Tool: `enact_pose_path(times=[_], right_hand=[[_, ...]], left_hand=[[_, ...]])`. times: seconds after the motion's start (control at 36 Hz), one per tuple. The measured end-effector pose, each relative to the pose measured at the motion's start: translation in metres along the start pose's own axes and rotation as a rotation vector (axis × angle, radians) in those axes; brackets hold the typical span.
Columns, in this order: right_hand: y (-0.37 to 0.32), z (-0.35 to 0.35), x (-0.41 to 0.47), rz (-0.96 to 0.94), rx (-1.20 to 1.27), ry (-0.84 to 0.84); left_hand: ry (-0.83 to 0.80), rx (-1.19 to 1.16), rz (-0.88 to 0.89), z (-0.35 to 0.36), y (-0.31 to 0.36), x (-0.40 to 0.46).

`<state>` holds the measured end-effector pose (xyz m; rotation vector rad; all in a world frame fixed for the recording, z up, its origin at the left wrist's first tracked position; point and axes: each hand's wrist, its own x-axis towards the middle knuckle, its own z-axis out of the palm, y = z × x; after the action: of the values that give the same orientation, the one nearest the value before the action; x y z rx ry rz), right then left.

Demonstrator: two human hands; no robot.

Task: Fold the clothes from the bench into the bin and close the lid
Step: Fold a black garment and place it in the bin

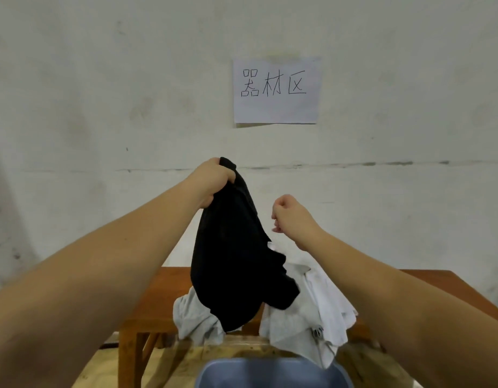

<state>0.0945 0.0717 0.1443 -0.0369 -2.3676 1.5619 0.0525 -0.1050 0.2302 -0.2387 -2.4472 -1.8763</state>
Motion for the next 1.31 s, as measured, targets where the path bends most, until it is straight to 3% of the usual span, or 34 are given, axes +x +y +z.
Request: enact_pose_path(times=[0.08, 0.19, 0.33, 0.47, 0.56, 0.67, 0.81, 0.86, 1.0, 1.14, 1.31], right_hand=[[-0.007, 0.000, -0.012, -0.193, -0.090, 0.056], [-0.025, 0.017, -0.038, -0.345, -0.089, -0.079], [-0.031, 0.024, -0.052, -0.291, 0.001, -0.154], [-0.025, 0.019, -0.043, -0.358, -0.243, -0.068], [-0.023, 0.011, -0.043, -0.316, -0.200, -0.058], [-0.017, 0.006, -0.040, -0.205, -0.030, -0.114], [-0.012, 0.010, -0.037, -0.216, -0.220, -0.156], [-0.011, 0.005, -0.033, -0.195, -0.180, -0.148], [-0.013, -0.014, -0.025, -0.122, 0.000, -0.138], [-0.019, -0.021, -0.020, -0.066, 0.218, -0.181], [-0.029, -0.020, -0.015, -0.043, 0.137, -0.077]], left_hand=[[0.028, -0.153, -0.058, 0.001, 0.000, -0.006], [0.074, -0.336, -0.110, 0.011, 0.003, -0.018], [0.082, -0.352, -0.156, 0.012, 0.008, -0.029], [0.036, -0.362, -0.193, 0.010, 0.004, -0.032], [0.005, -0.348, -0.183, 0.011, 0.003, -0.034], [-0.082, -0.371, -0.171, 0.012, 0.001, -0.040], [-0.213, -0.418, -0.126, 0.013, -0.001, -0.047], [-0.240, -0.419, -0.117, 0.011, -0.002, -0.047], [-0.241, -0.324, -0.175, 0.001, -0.009, -0.042], [-0.262, 0.011, -0.292, 0.002, -0.010, -0.042], [-0.204, 0.290, -0.283, 0.005, -0.013, -0.035]])
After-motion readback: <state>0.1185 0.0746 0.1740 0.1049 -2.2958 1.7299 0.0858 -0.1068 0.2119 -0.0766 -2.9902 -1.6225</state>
